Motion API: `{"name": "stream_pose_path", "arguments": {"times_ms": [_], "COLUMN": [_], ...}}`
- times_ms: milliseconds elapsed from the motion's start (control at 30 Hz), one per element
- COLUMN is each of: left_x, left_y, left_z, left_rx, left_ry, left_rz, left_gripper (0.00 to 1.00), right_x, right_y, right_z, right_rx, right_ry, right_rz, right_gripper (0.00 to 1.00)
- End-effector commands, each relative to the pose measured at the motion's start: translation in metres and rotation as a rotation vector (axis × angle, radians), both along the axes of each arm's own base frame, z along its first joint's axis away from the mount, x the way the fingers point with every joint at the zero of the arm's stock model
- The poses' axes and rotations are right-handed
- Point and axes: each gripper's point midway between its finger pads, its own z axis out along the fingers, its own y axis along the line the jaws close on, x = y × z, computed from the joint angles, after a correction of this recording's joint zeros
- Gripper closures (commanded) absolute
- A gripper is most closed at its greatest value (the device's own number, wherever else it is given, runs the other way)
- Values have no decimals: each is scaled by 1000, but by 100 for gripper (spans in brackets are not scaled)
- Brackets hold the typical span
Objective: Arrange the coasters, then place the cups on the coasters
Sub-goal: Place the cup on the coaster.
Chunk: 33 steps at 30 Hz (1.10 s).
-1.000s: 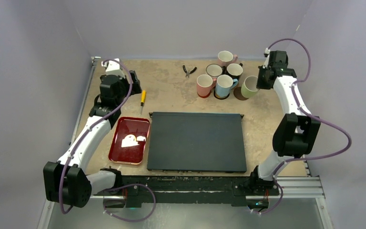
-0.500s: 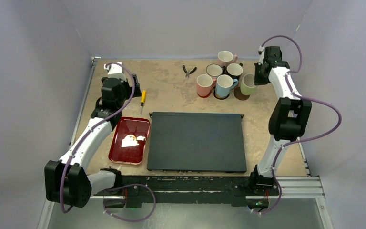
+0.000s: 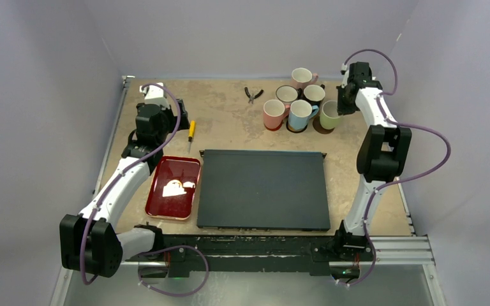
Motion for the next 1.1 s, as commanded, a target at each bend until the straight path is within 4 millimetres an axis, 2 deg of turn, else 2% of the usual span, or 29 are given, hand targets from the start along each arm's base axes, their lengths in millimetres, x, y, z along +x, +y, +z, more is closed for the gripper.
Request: {"name": "stream_pose_path", "arguments": {"times_ms": [0, 233, 567, 1067], "left_x": [5, 4, 4, 4], "left_y": [2, 5, 6, 6], "left_z": [10, 10, 9, 10], "left_rx": [-3, 4, 10, 12], "left_ry": [-41, -41, -39, -40], "left_rz": [3, 19, 21, 19], "left_gripper": [11, 11, 11, 10], "right_x": [15, 20, 28, 28], "right_y": [8, 17, 16, 25], "right_z": [28, 18, 18, 3], "right_rx": [-9, -9, -14, 28], "right_ry": [-76, -66, -85, -59], "right_rz": [38, 60, 59, 90], "right_gripper": [100, 100, 100, 100]}}
